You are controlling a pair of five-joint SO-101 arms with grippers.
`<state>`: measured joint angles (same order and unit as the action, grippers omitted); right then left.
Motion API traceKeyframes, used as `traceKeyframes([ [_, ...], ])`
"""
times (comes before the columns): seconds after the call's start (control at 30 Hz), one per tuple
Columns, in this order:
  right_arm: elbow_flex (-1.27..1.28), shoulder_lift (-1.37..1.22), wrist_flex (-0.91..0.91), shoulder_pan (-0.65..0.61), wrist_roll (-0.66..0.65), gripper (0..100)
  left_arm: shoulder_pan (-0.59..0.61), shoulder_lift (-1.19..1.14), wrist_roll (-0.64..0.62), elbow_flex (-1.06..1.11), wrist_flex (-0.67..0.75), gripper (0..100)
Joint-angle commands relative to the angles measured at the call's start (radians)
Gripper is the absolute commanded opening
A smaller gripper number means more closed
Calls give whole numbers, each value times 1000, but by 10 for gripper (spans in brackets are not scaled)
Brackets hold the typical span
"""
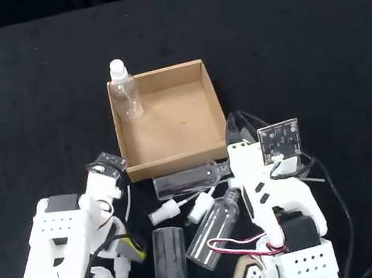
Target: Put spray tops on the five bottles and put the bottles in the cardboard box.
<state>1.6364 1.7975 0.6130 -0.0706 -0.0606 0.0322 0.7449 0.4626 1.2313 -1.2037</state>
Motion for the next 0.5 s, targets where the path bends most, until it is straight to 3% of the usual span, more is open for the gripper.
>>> traceKeyframes([
  [0.0,-4,96,-31,6,-9,15,-12,-3,9,-2,15,305],
  [0.23,-5,96,-31,6,-9,15,-12,-2,9,1,15,102],
  [0.47,-5,96,-31,6,-9,15,-4,0,6,-10,60,87],
])
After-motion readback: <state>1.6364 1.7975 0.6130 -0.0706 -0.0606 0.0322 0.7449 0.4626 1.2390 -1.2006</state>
